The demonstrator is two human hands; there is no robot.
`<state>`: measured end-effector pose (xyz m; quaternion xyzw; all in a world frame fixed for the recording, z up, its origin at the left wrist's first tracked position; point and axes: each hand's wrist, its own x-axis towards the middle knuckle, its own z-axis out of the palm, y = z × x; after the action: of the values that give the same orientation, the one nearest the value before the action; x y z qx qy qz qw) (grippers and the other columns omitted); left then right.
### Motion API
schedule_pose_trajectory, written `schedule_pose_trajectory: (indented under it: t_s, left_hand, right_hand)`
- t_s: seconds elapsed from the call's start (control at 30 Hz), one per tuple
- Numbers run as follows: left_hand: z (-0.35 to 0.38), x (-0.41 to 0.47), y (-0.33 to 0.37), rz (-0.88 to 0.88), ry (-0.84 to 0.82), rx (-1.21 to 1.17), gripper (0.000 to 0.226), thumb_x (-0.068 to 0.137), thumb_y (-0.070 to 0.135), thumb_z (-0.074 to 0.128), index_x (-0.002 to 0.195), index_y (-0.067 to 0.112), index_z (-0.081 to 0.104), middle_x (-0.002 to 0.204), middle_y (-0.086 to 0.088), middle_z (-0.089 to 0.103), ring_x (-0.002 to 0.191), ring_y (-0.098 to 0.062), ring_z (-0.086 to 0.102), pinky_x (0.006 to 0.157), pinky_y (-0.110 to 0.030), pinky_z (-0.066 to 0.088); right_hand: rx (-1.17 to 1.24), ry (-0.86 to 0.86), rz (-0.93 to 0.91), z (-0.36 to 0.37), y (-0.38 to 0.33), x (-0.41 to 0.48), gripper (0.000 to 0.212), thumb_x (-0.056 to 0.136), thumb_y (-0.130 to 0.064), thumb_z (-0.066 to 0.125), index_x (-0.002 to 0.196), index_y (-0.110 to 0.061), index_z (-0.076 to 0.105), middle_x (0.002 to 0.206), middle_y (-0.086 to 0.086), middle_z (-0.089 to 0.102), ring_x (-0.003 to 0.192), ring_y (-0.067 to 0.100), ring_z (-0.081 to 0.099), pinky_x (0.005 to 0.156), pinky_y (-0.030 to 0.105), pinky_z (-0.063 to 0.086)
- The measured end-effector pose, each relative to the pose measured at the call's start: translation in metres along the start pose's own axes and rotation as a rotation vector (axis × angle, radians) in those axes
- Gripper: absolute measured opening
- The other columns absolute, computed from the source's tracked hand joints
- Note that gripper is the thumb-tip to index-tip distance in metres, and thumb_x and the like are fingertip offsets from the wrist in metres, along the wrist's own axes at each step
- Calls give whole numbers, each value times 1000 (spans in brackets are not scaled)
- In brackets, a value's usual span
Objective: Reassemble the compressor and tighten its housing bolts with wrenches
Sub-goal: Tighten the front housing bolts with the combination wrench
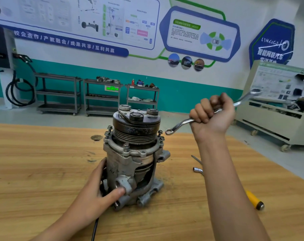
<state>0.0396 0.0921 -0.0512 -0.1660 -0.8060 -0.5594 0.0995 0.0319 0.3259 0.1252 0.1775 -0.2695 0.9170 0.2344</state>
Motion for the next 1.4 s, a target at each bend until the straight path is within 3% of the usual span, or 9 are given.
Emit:
schedule_pose_trajectory:
  t_s: [0.13,0.27,0.43,0.5,0.7,0.83,1.13,1.23,1.4]
  left_hand:
    - [-1,0,-2,6,-3,9,100,45,74,59,129,50,10,140,27,22,130,6,25,103,-17,27]
    - [-1,0,-3,-26,-22,-13,102,46,74,61,131,51,10,145,21,24,134,-1,26,112,-37,30]
    - [-1,-1,-2,-21,-12,-13,97,49,71,62,128,53,10,138,29,24,130,4,27,109,-32,30]
    - [0,-1,-1,-7,-6,-9,90,58,69,66,127,54,11,131,37,23,125,8,29,105,-26,31]
    - [0,-2,0,7,3,27,85,68,61,64,133,48,11,136,30,24,125,6,30,101,-22,29]
    - [0,-3,-1,-6,-1,26,88,60,55,63,130,51,9,135,32,23,127,6,28,103,-23,29]
    - [1,-3,2,-14,8,40,99,57,65,62,138,45,9,141,25,22,130,1,27,109,-31,30]
    - [2,-3,2,-12,13,25,87,69,64,61,134,46,8,140,25,20,130,2,25,109,-29,27]
    - [2,-3,3,-23,21,11,94,58,56,64,133,46,8,141,23,20,129,3,23,109,-28,27]
  right_hand:
    - [78,71,175,-22,15,24,55,99,-28,30,47,-16,39,35,-6,21,24,6,17,28,14,13]
    - [160,86,280,-31,25,36,57,99,-26,32,43,-15,41,33,-6,21,23,6,18,25,16,13]
    - [218,43,418,-34,38,37,62,100,-23,31,42,-10,48,30,-5,23,20,6,19,24,16,15]
    - [201,51,431,-33,37,39,64,101,-24,31,40,-10,48,31,-6,23,20,6,19,24,16,15]
    - [112,85,421,-31,29,43,65,101,-26,32,39,-11,49,32,-6,22,22,6,18,24,17,15]
    - [154,131,429,-34,32,43,54,100,-25,33,49,-13,42,33,-6,22,22,6,18,25,17,14]
    - [93,331,34,-49,28,-6,38,99,-22,31,61,-17,33,38,-6,21,30,10,19,35,14,25]
    - [22,276,-82,-46,27,-30,39,98,-24,35,60,-17,37,41,-5,23,34,11,23,42,16,36]
    - [-251,-9,-288,-50,36,-69,40,88,-24,38,51,-22,53,45,-5,37,45,14,40,62,24,50]
